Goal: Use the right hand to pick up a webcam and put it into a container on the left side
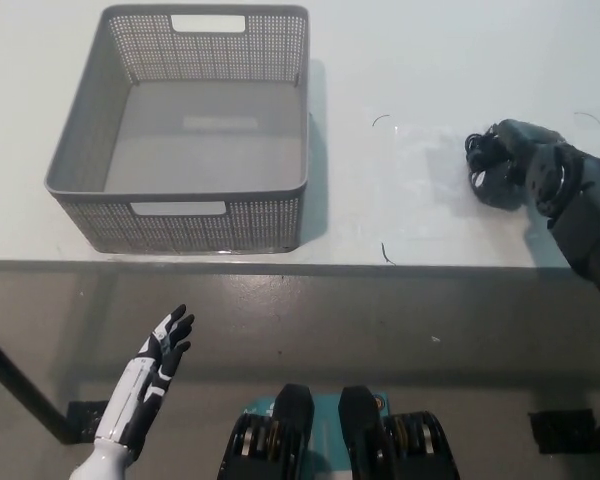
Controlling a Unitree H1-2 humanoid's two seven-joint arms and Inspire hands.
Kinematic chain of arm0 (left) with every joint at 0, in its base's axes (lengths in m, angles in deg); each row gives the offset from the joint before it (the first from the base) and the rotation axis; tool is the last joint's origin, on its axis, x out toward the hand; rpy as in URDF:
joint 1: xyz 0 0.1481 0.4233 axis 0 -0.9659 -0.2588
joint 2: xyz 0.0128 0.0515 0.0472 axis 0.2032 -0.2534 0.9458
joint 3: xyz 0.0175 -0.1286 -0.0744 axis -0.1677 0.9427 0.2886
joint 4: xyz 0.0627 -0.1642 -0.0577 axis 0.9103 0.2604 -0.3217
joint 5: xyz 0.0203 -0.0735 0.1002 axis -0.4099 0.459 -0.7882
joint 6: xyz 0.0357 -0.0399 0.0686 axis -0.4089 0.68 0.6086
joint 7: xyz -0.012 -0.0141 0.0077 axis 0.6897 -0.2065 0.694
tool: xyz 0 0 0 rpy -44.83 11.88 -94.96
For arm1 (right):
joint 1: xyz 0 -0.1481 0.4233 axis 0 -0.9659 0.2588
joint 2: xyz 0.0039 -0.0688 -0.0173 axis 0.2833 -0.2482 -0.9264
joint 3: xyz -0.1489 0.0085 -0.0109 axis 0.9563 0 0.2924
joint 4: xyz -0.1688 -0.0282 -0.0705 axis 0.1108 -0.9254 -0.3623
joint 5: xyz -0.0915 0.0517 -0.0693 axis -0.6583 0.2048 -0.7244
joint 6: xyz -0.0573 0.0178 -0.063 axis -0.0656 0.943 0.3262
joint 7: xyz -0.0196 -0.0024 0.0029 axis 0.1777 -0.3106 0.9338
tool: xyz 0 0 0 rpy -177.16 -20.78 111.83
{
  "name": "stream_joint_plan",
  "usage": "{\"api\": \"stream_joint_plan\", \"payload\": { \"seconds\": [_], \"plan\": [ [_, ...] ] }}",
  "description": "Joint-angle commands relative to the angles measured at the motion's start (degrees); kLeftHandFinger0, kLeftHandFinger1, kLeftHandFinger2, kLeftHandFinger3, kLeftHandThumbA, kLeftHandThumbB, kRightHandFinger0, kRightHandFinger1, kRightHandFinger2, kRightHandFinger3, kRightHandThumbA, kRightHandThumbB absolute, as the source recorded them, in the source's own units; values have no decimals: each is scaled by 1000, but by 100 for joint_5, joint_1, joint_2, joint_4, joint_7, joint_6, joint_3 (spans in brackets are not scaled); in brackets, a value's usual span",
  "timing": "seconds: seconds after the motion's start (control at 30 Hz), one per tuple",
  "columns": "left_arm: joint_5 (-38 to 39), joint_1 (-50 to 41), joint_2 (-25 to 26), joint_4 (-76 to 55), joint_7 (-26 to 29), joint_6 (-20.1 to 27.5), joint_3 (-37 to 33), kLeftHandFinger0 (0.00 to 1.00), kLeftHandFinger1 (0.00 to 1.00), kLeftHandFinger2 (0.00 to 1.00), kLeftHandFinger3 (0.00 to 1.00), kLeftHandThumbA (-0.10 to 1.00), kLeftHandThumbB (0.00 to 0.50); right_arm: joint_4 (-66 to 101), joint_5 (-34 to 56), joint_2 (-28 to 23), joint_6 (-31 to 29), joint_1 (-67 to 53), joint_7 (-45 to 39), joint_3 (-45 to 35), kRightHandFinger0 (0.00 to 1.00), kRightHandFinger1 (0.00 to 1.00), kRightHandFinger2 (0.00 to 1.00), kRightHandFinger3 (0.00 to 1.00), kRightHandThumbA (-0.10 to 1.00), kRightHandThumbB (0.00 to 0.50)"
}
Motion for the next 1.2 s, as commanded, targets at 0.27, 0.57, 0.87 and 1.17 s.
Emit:
{"api": "stream_joint_plan", "payload": {
  "seconds": [0.27,0.57,0.87,1.17],
  "plan": [
    [70,162,120,-22,-64,41,58,1000,1000,1000,1000,925,221,50,458,-104,-841,265,1026,-585,0,427,791,716,-100,193],
    [-34,278,154,-45,-64,-19,24,1000,1000,1000,1000,968,206,229,992,-292,-1229,610,1537,-1338,0,292,674,674,-100,175],
    [120,329,168,-66,-128,-67,34,1000,1000,1000,1000,1000,230,760,1193,-522,-1260,1234,1585,-1850,0,254,733,765,-100,151],
    [128,329,127,-57,-124,-90,19,1000,1000,1000,1000,1000,266,2155,1220,-374,-1061,1378,1206,-1907,0,387,821,814,-100,153]
  ]
}}
